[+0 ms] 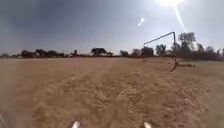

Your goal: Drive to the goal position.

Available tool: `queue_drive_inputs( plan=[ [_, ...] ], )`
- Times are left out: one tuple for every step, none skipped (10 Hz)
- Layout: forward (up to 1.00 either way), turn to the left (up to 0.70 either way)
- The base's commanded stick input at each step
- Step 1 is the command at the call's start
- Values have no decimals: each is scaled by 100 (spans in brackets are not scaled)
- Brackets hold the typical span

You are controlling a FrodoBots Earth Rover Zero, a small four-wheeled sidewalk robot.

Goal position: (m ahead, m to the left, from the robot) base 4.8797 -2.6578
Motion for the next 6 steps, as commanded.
queue_drive_inputs(
  plan=[
    [70, -19],
    [70, -35],
    [70, -35],
    [70, -35],
    [70, -35],
    [70, -35]
  ],
)
